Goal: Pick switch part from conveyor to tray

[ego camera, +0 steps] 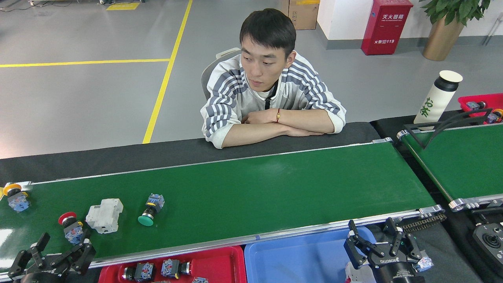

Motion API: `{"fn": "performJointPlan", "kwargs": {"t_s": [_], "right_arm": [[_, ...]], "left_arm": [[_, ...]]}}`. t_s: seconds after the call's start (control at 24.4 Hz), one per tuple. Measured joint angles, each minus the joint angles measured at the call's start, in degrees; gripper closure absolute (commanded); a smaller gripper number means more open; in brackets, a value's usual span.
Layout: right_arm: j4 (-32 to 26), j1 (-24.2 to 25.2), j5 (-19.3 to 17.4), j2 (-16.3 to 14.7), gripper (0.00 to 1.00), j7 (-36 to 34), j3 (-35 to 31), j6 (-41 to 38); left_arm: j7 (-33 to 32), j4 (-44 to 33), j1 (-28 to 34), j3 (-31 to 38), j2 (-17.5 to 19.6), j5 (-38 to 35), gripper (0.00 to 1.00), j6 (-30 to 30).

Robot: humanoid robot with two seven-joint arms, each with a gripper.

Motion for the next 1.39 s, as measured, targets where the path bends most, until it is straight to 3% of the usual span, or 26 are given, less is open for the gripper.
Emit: {"fn": "performJointPlan", "kwargs": {"t_s": [0.08, 0.2, 0.25, 0.33, 0.37, 0.65, 1.02, 1.15, 1.27, 1.39], "right_arm": [[0.0, 0.0, 0.0, 0.0, 0.01, 0.0, 0.0, -0.8], [0.0, 0.0, 0.0, 0.0, 0.01, 0.0, 0.0, -1.3], [0.0, 0.0, 0.0, 0.0, 0.01, 0.0, 0.0, -1.4], [0.0, 0.0, 0.0, 0.0, 0.01, 0.0, 0.0, -1.4], [0.0, 0.0, 0.0, 0.0, 0.01, 0.0, 0.0, -1.4], [0.0, 0.0, 0.0, 0.0, 0.01, 0.1, 0.0, -1.5], [0.0, 0.0, 0.0, 0.0, 0.01, 0.1, 0.0, -1.5], [-0.1, 0.0, 0.0, 0.0, 0.01, 0.1, 0.0, -1.6], [-0.1, 0.0, 0.0, 0.0, 0.01, 0.1, 0.1, -1.6], [-0.1, 0.1, 0.1, 0.0, 0.01, 0.1, 0.3, -1.7]], "left_arm": [[0.1, 4.1, -2.7, -1.8, 2.3, -0.1, 0.06, 1.1], [1.4, 9.5, -5.4, -5.3, 6.4, -0.1, 0.31, 2.3], [2.2, 11.2, -6.0, -6.5, 7.8, 0.1, 0.55, 2.4], [4.2, 13.9, -6.6, -8.6, 10.2, 0.5, 0.89, 2.4], [5.0, 14.8, -6.8, -9.3, 11.1, 0.8, 0.92, 2.4], [6.1, 16.0, -6.6, -9.2, 11.7, 5.5, 0.95, 2.2], [1.6, 13.0, -3.9, -9.2, 16.2, 21.4, 0.94, 1.6], [0.9, 6.2, 1.0, -9.0, 16.2, 25.6, 0.94, -1.0], [0.8, -4.6, 6.9, -8.7, 15.1, 28.1, 0.93, -7.9], [0.8, -13.3, 11.4, -9.1, 11.6, 28.3, 0.93, -15.0]]}}
